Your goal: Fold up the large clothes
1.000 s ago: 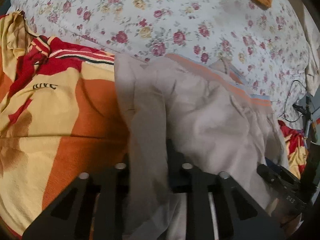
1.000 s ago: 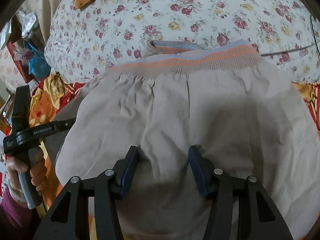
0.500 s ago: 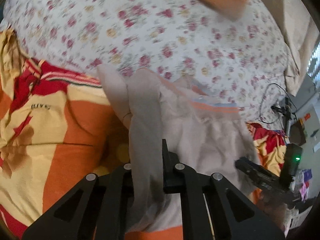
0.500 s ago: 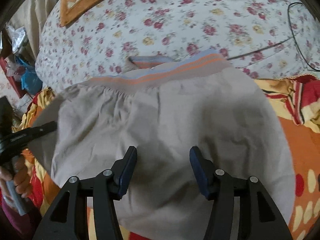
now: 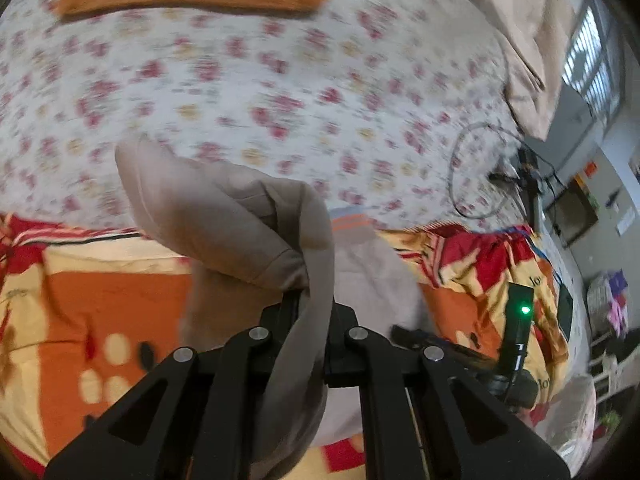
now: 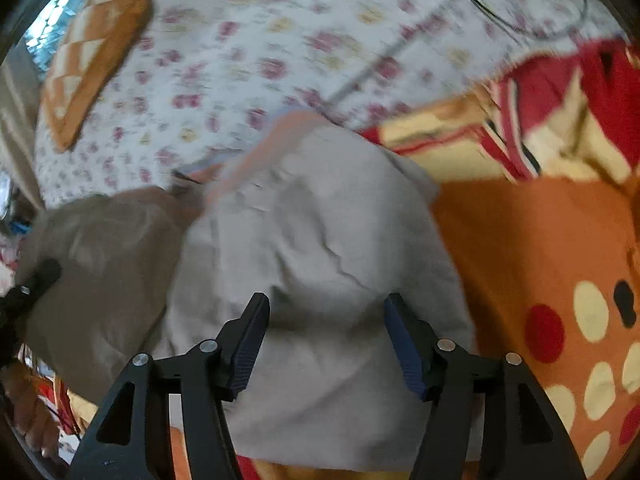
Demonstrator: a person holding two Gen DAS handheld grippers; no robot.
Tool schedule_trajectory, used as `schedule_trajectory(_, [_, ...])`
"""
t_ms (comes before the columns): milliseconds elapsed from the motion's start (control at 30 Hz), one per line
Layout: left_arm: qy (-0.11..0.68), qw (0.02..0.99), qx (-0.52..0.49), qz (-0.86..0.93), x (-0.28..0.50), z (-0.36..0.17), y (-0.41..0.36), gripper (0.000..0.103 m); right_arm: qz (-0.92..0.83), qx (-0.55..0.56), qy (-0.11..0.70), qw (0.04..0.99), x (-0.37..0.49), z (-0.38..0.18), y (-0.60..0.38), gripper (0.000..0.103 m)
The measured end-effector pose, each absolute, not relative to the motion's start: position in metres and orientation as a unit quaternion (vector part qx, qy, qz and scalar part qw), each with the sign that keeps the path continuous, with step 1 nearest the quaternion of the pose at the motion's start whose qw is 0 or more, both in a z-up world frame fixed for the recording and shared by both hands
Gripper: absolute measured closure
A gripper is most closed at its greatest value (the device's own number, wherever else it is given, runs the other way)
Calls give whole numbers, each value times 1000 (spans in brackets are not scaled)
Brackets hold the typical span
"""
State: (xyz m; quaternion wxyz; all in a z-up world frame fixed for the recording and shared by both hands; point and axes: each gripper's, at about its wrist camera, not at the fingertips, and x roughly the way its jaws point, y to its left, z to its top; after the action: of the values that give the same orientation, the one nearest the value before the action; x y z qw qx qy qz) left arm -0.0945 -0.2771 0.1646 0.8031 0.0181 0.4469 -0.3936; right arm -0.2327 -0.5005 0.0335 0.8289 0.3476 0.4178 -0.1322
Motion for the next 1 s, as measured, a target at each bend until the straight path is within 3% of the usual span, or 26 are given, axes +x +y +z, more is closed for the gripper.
schedule_trajectory(200, [471,776,37,-417,-119,139,-344,97,-138,407,393,813,-250,31,-527,42])
schedule_trajectory(367, [494,758,23,-426,-129,106,-372,97,-132,528,354,761,-280,18,-559,40])
schedule_trajectory(467, [499,756,33,-423,-137,89,-382,97,-183,519,342,761,-300,24,-572,31])
schedule_trajectory(667, [481,771,56,-414,-152,88,-388,97,-246,526,332,743,-331,22,-586,25])
schedule_trajectory(1000, [486,754,82,-434,-167,90,-403,97,-269,503,353,742,-326,9,-584,25])
